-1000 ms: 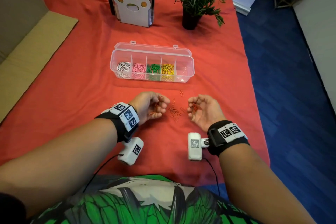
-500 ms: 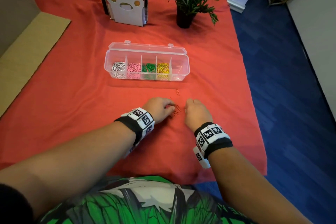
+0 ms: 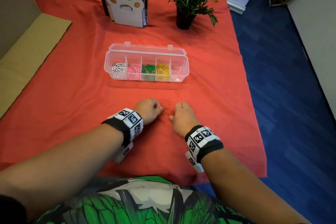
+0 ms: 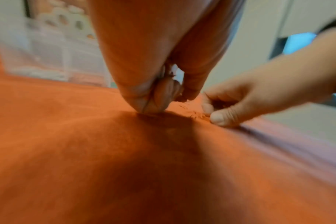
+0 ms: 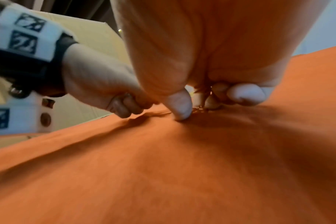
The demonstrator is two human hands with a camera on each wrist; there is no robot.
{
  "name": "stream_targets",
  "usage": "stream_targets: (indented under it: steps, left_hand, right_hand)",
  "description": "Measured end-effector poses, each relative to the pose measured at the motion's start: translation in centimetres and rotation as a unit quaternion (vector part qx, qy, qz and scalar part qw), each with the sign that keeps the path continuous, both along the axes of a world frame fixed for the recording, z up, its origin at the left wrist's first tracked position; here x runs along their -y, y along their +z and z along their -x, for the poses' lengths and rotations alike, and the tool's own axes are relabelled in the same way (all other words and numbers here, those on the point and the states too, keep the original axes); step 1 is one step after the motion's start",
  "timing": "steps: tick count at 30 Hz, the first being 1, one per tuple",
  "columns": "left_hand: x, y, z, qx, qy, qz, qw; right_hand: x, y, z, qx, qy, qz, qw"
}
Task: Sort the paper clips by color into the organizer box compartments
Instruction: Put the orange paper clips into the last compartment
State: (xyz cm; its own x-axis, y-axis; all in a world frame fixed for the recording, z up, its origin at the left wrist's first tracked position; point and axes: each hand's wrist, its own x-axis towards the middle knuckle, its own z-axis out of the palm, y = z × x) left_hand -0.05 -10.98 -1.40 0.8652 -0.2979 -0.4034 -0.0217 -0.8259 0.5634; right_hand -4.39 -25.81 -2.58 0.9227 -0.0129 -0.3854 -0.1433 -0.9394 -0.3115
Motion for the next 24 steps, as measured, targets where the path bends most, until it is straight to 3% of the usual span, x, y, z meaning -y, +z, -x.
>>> stream_targets:
  steps: [2, 4, 6, 7, 9, 11, 13, 15, 17, 19, 20, 21, 22, 24]
  left_hand:
    - [-0.2, 0.5, -0.3, -0.126, 0.120, 0.126, 0.977]
    - [-0.4, 1.1, -0.4, -0.262, 0.248, 0.265, 0.894]
    - [-0.8, 1.8, -0.5, -0.336, 0.303, 0.365, 0.814]
    - [-1.1, 2.1, -0.5, -0.352, 0.307, 0.396, 0.790]
    - [-1.5, 2.5, -0.7, -0.365, 0.308, 0.430, 0.766]
    - [-1.5, 2.6, -0.9, -0.372, 0.306, 0.438, 0.759]
    - [-1.0, 2.7, -1.0, -0.375, 0.312, 0.422, 0.764]
    - [-0.3, 2.2, -1.0, -0.351, 0.323, 0.380, 0.792]
    - [0.2, 1.2, -0.9, -0.270, 0.292, 0.307, 0.865]
    - [0.4, 0.3, -0.7, -0.144, 0.203, 0.203, 0.947]
    - [0.4, 0.1, -0.6, -0.076, 0.144, 0.139, 0.977]
    - [0.4, -0.1, -0.5, -0.013, 0.083, 0.068, 0.994]
    - [0.4, -0.2, -0.4, 0.037, 0.030, 0.012, 0.999]
    - [0.4, -0.5, -0.3, 0.076, -0.046, -0.052, 0.995]
  right_hand:
    - [-0.2, 0.0, -0.2, 0.001, -0.002, -0.003, 1.000]
    - [0.0, 0.1, -0.9, -0.026, -0.010, -0.019, 0.999]
    - [0.4, 0.7, -1.8, -0.053, -0.035, -0.054, 0.996]
    - [0.7, 1.1, -2.2, -0.059, -0.058, -0.087, 0.993]
    - [1.5, 1.5, -2.7, -0.054, -0.114, -0.161, 0.979]
    - [2.1, 1.8, -2.9, -0.058, -0.188, -0.267, 0.943]
    - [2.4, 2.0, -2.9, -0.080, -0.256, -0.393, 0.879]
    - [2.7, 2.3, -2.8, -0.099, -0.302, -0.497, 0.807]
    - [3.1, 2.7, -2.8, -0.106, -0.343, -0.575, 0.735]
    - [3.3, 3.0, -2.7, -0.117, -0.394, -0.628, 0.661]
    - [3.2, 3.1, -2.7, -0.121, -0.412, -0.634, 0.643]
    - [3.1, 3.0, -2.8, -0.124, -0.420, -0.621, 0.651]
    - [2.8, 2.8, -2.8, -0.126, -0.413, -0.587, 0.684]
    - [2.3, 2.4, -3.0, -0.123, -0.354, -0.453, 0.809]
